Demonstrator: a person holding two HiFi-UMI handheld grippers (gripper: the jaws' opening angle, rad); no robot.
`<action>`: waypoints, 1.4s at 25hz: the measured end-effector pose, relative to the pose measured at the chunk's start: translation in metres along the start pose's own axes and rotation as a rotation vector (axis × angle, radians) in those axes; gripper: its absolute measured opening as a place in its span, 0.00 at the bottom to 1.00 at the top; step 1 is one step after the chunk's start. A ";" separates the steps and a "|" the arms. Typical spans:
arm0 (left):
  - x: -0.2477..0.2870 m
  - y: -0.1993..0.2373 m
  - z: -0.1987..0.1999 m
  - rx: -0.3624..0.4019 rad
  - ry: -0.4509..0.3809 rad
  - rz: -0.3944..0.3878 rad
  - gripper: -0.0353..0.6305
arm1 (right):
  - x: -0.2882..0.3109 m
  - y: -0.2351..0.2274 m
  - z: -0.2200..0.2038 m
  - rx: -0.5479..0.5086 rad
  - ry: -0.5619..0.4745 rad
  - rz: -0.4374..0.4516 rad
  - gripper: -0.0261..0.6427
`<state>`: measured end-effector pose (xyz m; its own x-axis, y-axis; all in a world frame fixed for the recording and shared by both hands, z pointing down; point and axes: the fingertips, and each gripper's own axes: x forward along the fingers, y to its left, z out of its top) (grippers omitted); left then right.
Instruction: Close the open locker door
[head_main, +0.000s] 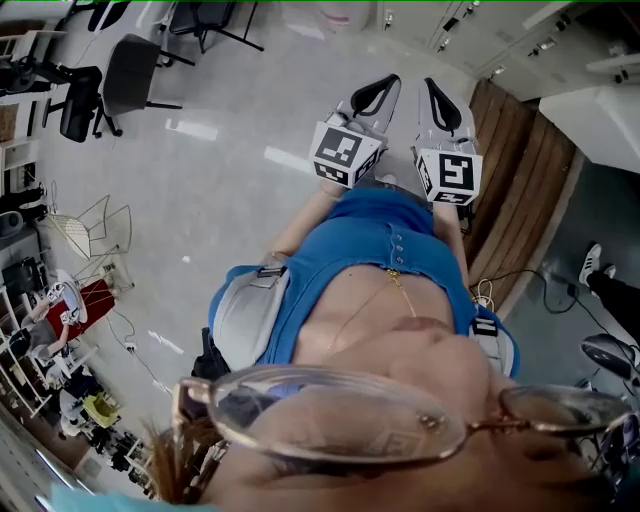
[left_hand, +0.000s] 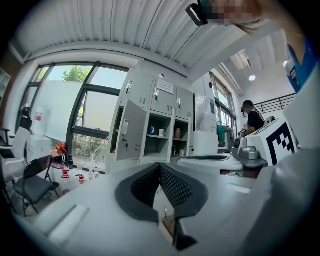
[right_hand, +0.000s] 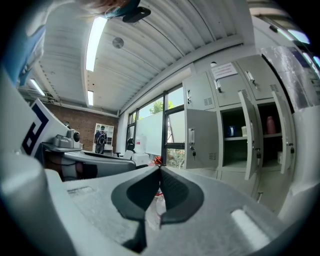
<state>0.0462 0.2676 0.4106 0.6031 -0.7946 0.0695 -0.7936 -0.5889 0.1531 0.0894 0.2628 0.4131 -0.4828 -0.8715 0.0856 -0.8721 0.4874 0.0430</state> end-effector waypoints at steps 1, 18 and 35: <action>0.007 0.008 0.002 0.000 -0.001 -0.002 0.05 | 0.010 -0.003 0.001 -0.003 -0.002 -0.002 0.04; 0.100 0.129 0.030 0.022 0.015 -0.087 0.05 | 0.170 -0.030 0.019 -0.011 -0.012 -0.031 0.04; 0.145 0.174 0.030 0.011 0.042 -0.127 0.05 | 0.224 -0.053 0.014 0.016 0.007 -0.064 0.04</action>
<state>-0.0063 0.0457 0.4178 0.7014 -0.7069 0.0913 -0.7113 -0.6861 0.1527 0.0261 0.0414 0.4165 -0.4255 -0.9005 0.0900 -0.9024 0.4297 0.0322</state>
